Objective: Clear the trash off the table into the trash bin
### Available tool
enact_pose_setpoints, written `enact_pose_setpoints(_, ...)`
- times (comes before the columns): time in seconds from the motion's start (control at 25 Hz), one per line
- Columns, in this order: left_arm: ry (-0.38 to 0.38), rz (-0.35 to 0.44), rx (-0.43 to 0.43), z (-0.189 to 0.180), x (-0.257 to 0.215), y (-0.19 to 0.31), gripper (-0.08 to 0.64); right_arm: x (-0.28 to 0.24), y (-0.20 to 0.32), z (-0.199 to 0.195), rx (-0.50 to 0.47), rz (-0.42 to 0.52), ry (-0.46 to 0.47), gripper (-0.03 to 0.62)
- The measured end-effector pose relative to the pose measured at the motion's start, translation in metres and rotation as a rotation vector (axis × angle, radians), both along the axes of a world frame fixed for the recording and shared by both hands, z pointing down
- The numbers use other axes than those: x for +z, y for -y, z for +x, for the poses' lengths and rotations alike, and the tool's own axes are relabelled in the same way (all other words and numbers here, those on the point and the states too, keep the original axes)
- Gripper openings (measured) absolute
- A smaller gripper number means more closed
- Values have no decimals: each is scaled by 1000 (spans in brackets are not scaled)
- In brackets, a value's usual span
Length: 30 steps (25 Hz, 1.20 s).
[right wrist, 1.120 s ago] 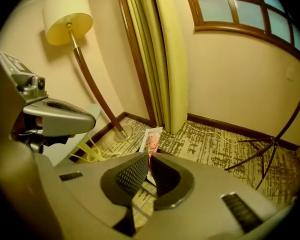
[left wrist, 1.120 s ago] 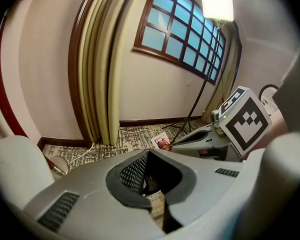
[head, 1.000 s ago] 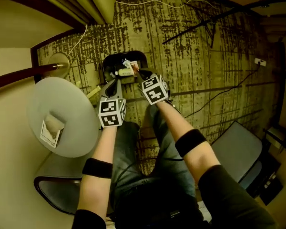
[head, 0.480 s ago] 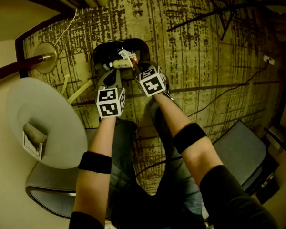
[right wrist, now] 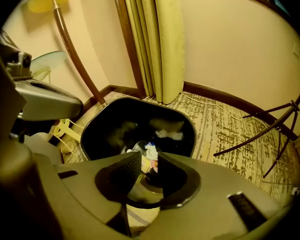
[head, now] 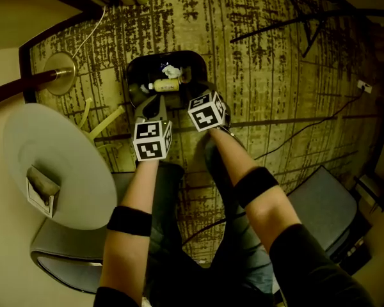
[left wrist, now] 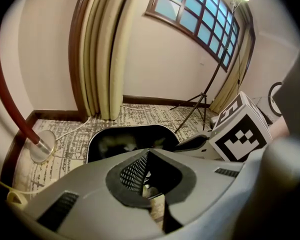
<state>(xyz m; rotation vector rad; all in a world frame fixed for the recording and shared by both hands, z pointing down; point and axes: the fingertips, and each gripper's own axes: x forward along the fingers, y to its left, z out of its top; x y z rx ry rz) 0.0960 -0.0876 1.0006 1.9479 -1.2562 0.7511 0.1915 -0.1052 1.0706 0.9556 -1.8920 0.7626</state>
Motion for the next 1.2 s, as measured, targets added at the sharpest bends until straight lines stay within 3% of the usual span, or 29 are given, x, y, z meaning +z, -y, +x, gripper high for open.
enact_pose_setpoints(0.24,-7,-2,1,0,-17,-3,5,-17,-7,5,-7,0,-14,121)
enact_pose_setpoints(0.4,-12,4,0,5,-50,-6,5,-56,-8,10,-2,10,11,111)
enact_pose_setpoints(0.44,-13,5,-2,5,-62,-7,5,-72,-7,10,-3,18,18,84)
enact_pose_setpoints(0.64,-22,37,-30,2,-142,-7,6,-165,-4,7,-11,69,62,1)
enact_pose_setpoints(0.88,-23,118,-45,-1,-260,2,6,-292,8,-5,-37,142,119,0)
enact_pose_setpoints(1.2,-35,235,-135,-23,-408,-14,6,-451,15,-28,-69,290,206,0)
